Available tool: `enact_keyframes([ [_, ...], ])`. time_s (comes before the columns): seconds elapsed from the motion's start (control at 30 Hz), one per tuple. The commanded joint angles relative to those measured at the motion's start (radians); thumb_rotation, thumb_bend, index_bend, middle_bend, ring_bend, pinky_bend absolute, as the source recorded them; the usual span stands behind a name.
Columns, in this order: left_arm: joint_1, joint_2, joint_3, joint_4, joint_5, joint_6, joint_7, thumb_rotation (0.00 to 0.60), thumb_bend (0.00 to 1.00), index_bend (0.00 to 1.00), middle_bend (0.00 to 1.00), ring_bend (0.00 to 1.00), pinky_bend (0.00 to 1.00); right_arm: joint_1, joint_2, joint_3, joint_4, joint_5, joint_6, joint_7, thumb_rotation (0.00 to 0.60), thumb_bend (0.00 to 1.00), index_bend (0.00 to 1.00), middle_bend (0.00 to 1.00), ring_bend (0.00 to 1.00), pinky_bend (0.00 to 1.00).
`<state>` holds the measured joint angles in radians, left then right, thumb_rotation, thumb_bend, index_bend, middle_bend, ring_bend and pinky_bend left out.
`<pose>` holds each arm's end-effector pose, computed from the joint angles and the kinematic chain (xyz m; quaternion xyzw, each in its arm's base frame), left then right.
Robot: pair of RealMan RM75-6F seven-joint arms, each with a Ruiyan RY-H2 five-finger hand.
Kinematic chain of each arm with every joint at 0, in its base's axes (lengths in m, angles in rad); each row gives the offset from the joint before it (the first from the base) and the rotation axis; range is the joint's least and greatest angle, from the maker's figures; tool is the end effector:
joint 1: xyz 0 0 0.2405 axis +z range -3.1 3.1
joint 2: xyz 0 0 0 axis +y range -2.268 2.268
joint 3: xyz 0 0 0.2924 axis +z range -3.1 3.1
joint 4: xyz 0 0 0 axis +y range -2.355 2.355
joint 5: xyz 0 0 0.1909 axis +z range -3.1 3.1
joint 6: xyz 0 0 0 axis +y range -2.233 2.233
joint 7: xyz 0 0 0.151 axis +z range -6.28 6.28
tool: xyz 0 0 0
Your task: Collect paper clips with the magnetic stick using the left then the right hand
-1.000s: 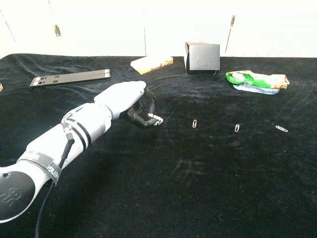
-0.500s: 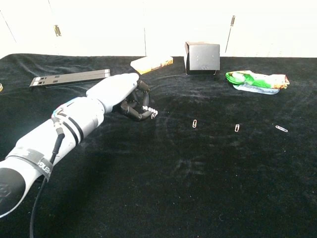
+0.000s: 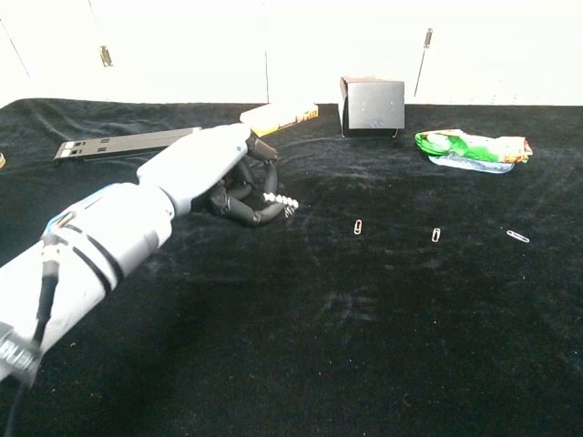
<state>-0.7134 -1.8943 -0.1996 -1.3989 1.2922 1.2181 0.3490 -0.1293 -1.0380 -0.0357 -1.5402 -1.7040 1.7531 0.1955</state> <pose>-0.1010 0.3251 -0.0686 -0.6841 -0.3670 -0.5073 0.3742 -0.3406 -0.0981 0.2358 0.5772 -0.3744 0.4317 0.5834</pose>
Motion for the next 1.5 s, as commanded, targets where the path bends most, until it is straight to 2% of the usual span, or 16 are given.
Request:
enact_keyframes([
  [0.03,0.019,-0.011,0.026,-0.032,0.022,0.025,0.028,0.600,0.48,0.84,1.00,1.00,1.00,-0.011,0.001,-0.004,0.011,-0.018,0.028,0.014,0.600,0.29,0.00,0.00,0.00,0.00],
  [0.43,0.001,-0.094,0.034,-0.004,0.026,-0.027,0.051,0.600,0.49,0.84,1.00,1.00,1.00,-0.042,-0.010,-0.025,0.038,-0.064,0.084,0.017,0.600,0.29,0.00,0.00,0.00,0.00],
  [1.0,-0.034,-0.192,0.031,0.072,0.028,-0.114,0.021,0.600,0.49,0.84,1.00,1.00,1.00,-0.112,-0.036,-0.037,0.100,-0.037,0.156,0.062,0.600,0.29,0.00,0.00,0.00,0.00],
  [1.5,-0.035,-0.199,-0.001,0.113,0.023,-0.122,0.010,0.600,0.49,0.84,1.00,1.00,1.00,-0.105,-0.034,-0.025,0.095,-0.033,0.138,0.066,0.600,0.29,0.00,0.00,0.00,0.00],
])
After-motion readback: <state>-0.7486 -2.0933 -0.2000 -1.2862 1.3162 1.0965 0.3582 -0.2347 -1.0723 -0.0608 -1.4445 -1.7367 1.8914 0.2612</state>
